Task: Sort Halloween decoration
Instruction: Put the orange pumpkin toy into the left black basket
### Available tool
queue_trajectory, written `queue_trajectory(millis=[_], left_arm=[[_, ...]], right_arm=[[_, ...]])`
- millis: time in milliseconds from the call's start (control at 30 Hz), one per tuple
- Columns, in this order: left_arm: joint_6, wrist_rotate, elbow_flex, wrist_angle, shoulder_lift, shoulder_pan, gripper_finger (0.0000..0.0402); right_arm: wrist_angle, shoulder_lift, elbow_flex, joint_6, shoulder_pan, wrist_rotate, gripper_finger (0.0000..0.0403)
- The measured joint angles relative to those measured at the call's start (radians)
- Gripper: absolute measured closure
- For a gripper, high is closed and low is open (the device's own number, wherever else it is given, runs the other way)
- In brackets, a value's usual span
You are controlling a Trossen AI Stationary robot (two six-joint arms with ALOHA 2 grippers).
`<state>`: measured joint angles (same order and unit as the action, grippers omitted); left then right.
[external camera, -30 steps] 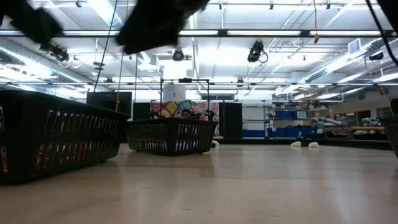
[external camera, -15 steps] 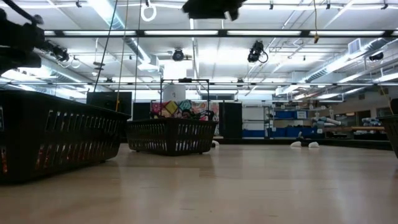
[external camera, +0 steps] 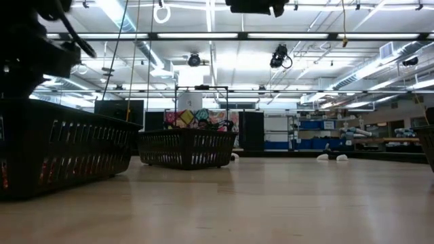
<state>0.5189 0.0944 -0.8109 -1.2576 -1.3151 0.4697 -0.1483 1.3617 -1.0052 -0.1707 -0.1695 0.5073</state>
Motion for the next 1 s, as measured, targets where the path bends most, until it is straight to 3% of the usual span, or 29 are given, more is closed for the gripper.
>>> queue_trajectory(millis=[233, 567, 700, 867, 1000], left_arm=[[-0.151, -0.01, 0.0, -0.011, -0.127, -0.068, 0.0246], [-0.194, -0.006, 0.0, 0.005, -0.203, -0.084, 0.0246], [-0.179, -0.002, 0.051, 0.079, -0.133, -0.043, 0.0246], [-0.048, -0.036, 0.167, 0.084, -0.009, -0.014, 0.0246], [0.008, -0.02, 0.19, 0.143, 0.061, 0.01, 0.0246]], right_arm=[[-0.011, 0.009, 0.019, -0.006, 0.003, -0.002, 0.0212], [-0.026, 0.01, 0.024, -0.008, 0.002, -0.009, 0.0212], [-0.028, 0.01, 0.024, -0.005, -0.001, -0.03, 0.0212], [-0.041, 0.01, 0.024, -0.008, -0.005, -0.034, 0.0212], [-0.046, 0.01, 0.024, -0.008, -0.005, -0.037, 0.0212]])
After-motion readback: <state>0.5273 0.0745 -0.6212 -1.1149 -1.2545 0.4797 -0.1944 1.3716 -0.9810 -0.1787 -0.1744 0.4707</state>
